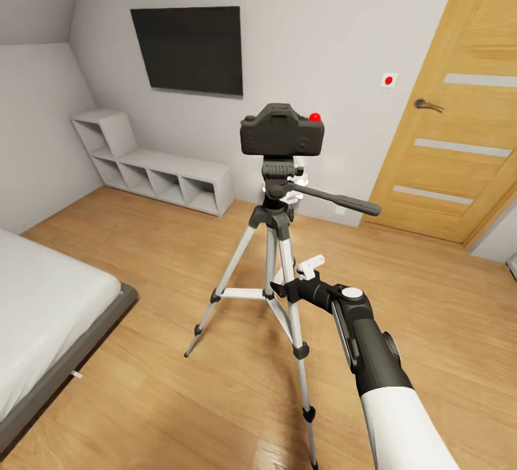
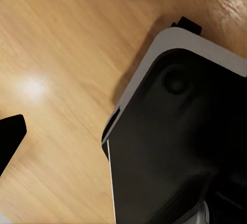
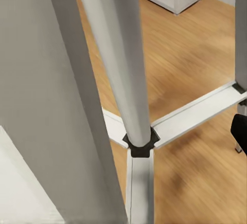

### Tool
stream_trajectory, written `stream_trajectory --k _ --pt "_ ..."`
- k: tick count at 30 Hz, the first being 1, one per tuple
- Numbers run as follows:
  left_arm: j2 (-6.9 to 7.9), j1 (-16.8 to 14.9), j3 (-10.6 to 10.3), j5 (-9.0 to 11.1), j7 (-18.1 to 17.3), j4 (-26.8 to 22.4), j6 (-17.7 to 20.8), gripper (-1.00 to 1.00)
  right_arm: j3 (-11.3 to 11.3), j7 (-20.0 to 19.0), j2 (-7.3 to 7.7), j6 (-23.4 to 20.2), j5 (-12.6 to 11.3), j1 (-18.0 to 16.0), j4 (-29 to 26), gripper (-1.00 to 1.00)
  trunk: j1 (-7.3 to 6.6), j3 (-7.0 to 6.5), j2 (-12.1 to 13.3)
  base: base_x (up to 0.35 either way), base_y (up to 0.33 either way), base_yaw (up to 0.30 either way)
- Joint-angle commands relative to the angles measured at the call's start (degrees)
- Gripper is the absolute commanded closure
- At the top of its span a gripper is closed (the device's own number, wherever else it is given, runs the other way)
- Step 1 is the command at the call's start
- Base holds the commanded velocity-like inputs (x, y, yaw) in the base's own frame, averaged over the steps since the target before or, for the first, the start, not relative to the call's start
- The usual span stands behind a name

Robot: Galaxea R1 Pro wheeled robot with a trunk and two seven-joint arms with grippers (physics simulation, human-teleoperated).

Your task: Attach the digital camera to the camera tripod in the bedroom.

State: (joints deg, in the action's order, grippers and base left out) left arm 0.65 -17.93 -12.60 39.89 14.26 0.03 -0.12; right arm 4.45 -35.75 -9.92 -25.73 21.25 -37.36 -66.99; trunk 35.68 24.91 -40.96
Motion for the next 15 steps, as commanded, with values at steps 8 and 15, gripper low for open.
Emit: stream_trajectory --k 8,15 --pt "-0.03 -0.01 -0.47 0.45 0.40 -0.01 -0.19 -1.00 0.21 -0.54 -0.08 0.01 0.55 -0.01 -0.07 -1.00 0.01 0.06 -0.06 -0.213 0.022 0.000" --pt "-0.04 -0.01 -0.48 0.46 0.37 -0.02 -0.20 -1.00 0.14 -0.48 -0.08 0.09 0.55 -0.02 -0.07 -1.00 0.01 0.06 -0.06 -0.296 0.064 0.000"
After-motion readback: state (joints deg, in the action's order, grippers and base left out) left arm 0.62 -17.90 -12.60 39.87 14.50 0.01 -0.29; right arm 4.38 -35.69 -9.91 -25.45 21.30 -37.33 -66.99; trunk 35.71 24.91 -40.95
